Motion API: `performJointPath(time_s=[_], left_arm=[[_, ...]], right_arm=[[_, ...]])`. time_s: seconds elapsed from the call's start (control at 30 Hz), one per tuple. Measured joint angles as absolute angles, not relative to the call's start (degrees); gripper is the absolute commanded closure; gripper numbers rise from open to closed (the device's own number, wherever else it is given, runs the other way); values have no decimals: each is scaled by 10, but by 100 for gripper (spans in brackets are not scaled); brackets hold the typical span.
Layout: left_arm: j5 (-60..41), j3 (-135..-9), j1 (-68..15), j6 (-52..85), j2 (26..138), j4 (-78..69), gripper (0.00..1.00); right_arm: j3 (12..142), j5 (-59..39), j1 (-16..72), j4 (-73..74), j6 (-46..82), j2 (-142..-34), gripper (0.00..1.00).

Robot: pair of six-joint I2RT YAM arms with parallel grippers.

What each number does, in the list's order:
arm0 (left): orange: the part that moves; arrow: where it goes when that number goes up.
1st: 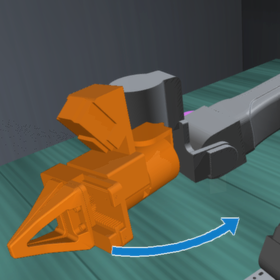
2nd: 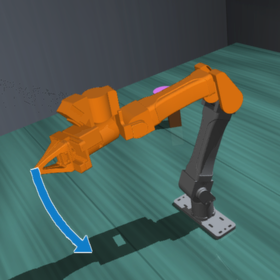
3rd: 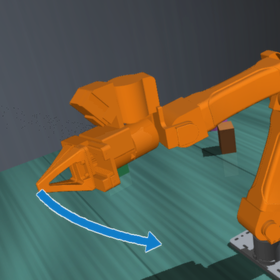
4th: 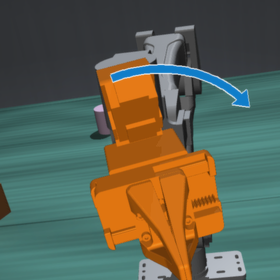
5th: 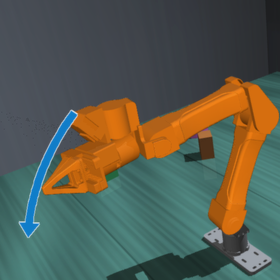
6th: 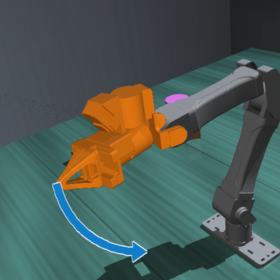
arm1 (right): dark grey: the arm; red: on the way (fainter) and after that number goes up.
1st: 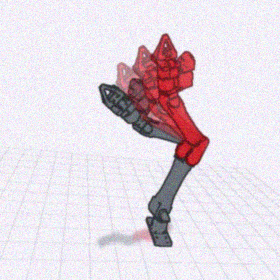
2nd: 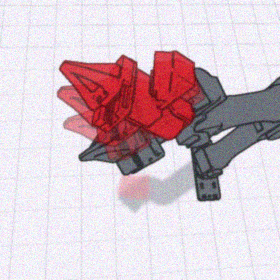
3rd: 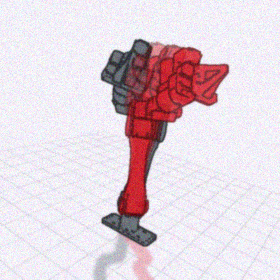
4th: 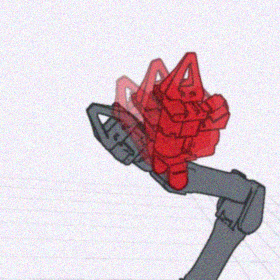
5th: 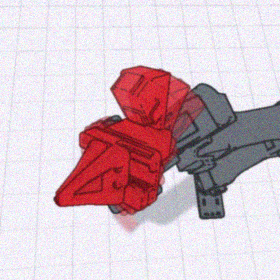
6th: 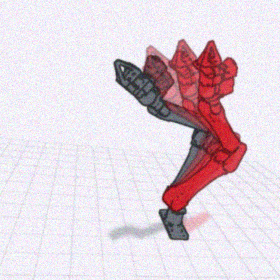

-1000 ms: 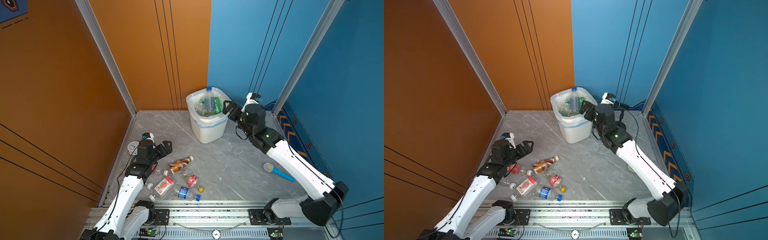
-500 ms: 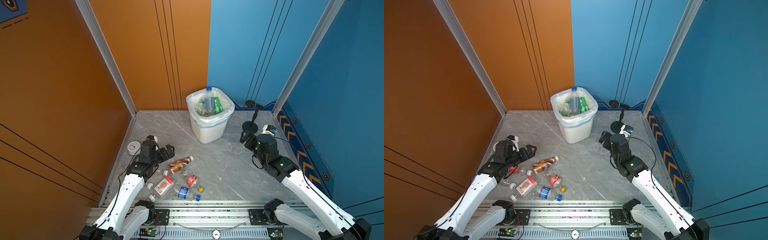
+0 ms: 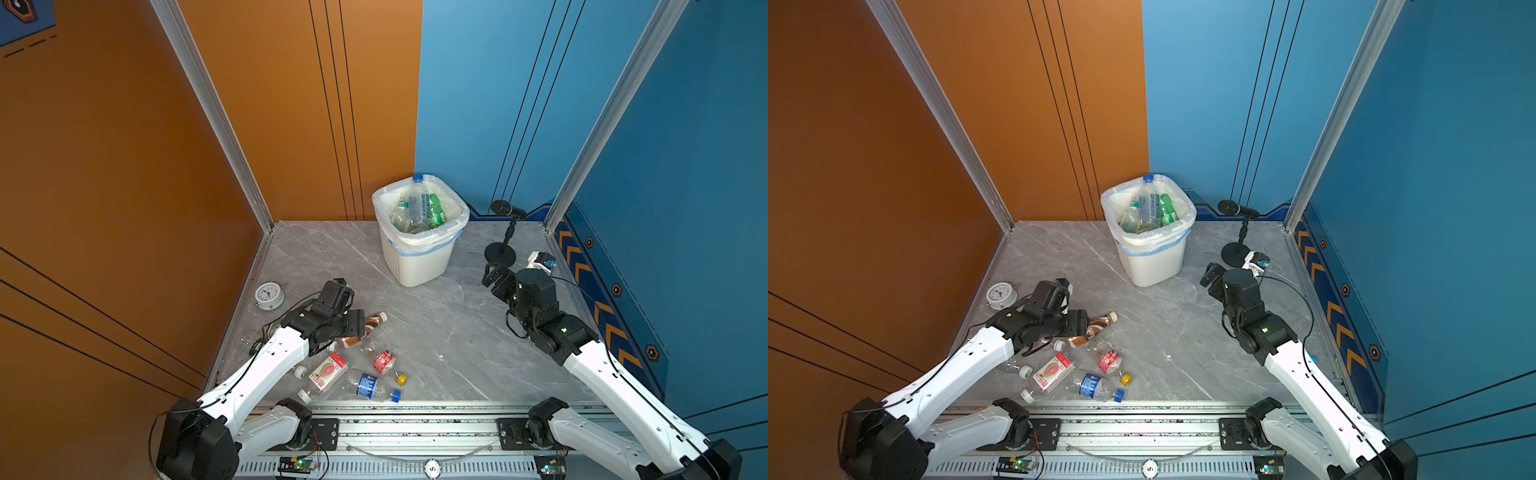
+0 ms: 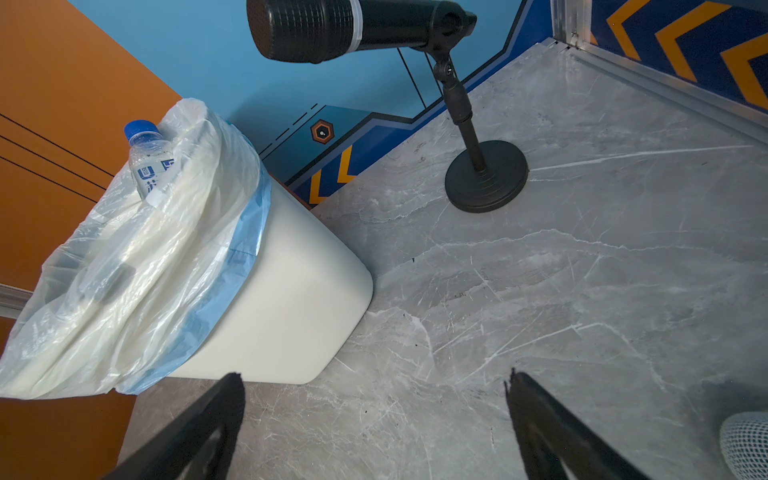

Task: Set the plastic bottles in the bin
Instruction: 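Lower the left gripper onto the brown Nescafe bottle and grasp it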

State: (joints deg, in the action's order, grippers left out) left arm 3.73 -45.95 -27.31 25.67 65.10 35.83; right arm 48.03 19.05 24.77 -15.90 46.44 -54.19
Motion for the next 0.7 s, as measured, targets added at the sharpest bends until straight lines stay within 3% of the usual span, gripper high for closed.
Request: performJointPath(time_s=[0.7], left_arm=[[84, -497, -292, 246, 810, 363, 16]], right_arm=[[475, 178, 233, -159, 470, -535, 0]])
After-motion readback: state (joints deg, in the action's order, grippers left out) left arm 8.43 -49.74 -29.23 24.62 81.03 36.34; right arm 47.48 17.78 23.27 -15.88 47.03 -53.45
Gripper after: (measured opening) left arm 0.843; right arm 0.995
